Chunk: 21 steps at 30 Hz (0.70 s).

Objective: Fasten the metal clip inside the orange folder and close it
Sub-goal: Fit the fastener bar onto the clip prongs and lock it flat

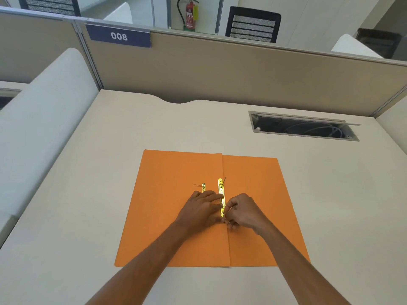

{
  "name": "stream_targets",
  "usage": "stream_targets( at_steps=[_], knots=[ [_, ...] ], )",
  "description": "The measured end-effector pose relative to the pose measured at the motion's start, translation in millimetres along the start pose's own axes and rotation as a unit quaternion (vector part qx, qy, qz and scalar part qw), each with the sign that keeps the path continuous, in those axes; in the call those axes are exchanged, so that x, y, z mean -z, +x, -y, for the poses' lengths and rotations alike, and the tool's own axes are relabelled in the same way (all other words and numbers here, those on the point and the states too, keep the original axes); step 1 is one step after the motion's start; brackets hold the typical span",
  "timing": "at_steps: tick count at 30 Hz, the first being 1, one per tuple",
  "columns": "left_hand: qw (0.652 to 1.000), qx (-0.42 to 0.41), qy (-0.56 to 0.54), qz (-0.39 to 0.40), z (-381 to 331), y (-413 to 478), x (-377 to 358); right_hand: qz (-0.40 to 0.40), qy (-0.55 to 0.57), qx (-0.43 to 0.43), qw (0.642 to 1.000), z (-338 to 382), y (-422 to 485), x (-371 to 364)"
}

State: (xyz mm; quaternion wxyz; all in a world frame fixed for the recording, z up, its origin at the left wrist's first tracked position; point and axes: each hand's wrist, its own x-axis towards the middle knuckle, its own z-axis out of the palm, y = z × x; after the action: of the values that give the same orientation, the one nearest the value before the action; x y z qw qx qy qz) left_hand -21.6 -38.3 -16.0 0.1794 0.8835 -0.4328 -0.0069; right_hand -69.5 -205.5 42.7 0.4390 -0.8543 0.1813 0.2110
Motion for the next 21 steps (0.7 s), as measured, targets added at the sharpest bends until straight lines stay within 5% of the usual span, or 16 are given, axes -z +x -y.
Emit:
stream_targets(
  at_steps=[10,21],
  knots=[
    [0.998,0.034,-0.021,0.049,-5.6,4.0,10.2,-0.126,-0.191,0.154,0.961,-33.6,-19.5,-24.8],
    [0.996,0.056,-0.013,0.074,-12.7,5.0,13.9,-0.149,-0.222,0.154,0.951,-28.9,-30.6,-43.8]
  ],
)
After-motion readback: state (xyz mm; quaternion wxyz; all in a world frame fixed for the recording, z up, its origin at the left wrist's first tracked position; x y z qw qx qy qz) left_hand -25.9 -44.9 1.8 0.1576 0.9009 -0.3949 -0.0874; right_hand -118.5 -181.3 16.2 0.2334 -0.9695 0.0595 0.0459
